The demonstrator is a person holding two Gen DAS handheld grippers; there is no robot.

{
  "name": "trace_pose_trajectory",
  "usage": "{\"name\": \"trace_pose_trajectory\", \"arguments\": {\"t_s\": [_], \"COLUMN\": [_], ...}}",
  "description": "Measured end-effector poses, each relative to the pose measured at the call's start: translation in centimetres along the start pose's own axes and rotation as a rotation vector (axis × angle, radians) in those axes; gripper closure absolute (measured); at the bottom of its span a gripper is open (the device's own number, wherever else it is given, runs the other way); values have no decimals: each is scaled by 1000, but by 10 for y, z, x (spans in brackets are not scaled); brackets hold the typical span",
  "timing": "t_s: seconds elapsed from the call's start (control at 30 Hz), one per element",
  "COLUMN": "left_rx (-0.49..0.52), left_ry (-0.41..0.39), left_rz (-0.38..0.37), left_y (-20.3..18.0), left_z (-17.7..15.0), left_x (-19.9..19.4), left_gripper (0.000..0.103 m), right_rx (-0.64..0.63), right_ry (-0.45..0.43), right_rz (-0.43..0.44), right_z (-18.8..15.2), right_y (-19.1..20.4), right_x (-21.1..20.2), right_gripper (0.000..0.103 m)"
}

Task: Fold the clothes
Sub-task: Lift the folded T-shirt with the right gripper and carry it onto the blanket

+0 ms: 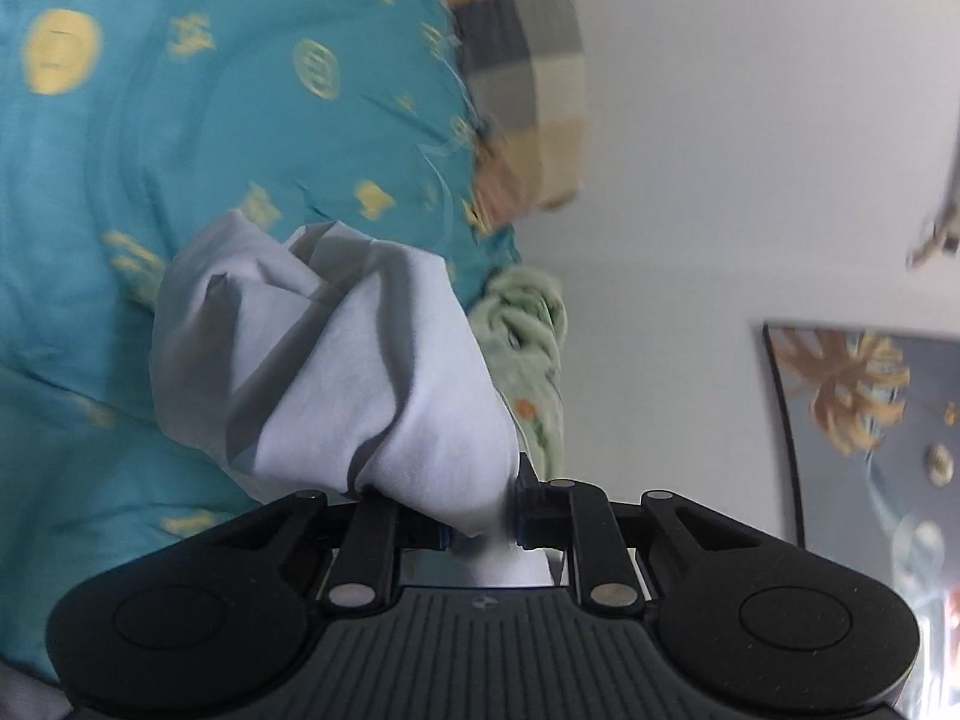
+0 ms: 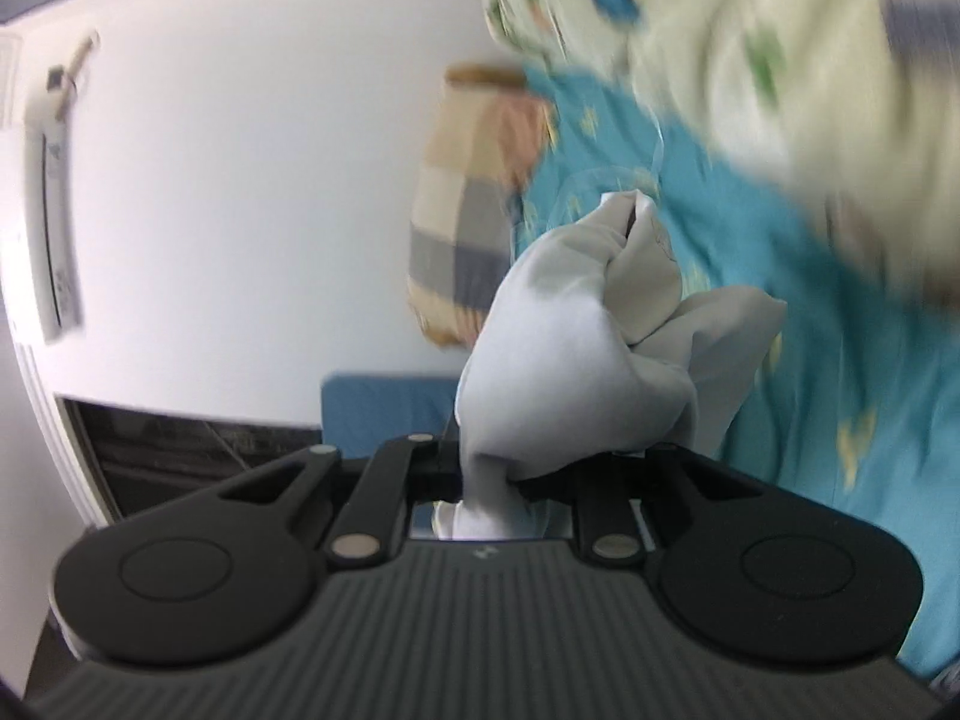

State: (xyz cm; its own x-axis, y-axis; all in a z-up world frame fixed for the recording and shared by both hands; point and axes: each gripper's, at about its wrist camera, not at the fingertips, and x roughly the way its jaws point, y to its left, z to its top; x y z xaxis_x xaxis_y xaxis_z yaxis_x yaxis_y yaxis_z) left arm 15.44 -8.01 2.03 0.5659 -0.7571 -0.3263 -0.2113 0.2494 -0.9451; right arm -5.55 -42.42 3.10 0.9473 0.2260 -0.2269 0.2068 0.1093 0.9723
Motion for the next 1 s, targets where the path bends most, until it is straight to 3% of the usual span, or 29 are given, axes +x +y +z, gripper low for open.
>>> {"name": "trace_pose_trajectory", "arguments": {"t_s": [0.13, 0.27, 0.37, 0.43, 0.53, 0.7, 0.8, 0.9, 0.97, 1.0], "left_rx": [59, 139, 206, 275, 351, 345, 381, 468, 537, 579], "left_ry": [83, 150, 196, 231, 293, 389, 399, 413, 419, 416], "left_rz": [-42, -141, -196, -195, -127, 22, 72, 100, 116, 121], "left_y": [-67, -129, -142, -130, -91, -22, -4, -16, -26, -33], "left_z": [-41, -67, -110, -160, -216, -245, -253, -255, -257, -259], "left_x": [73, 157, 194, 201, 221, 240, 235, 218, 205, 196], "left_gripper": [84, 84, 84, 84, 84, 84, 82, 66, 48, 46], "right_rx": [-77, -182, -278, -349, -402, -343, -319, -312, -315, -330], "right_ry": [-92, -201, -281, -329, -332, -248, -235, -224, -214, -218], "right_rz": [18, 55, 46, -32, -213, -442, -449, -443, -453, -458], "right_z": [84, 157, 200, 217, 232, 239, 230, 223, 213, 206], "right_y": [43, 71, 78, 69, 33, -37, -54, -45, -35, -29], "right_x": [-32, -67, -92, -103, -110, -106, -106, -109, -117, -123], "right_gripper": [83, 83, 83, 83, 83, 83, 83, 80, 74, 66]}}
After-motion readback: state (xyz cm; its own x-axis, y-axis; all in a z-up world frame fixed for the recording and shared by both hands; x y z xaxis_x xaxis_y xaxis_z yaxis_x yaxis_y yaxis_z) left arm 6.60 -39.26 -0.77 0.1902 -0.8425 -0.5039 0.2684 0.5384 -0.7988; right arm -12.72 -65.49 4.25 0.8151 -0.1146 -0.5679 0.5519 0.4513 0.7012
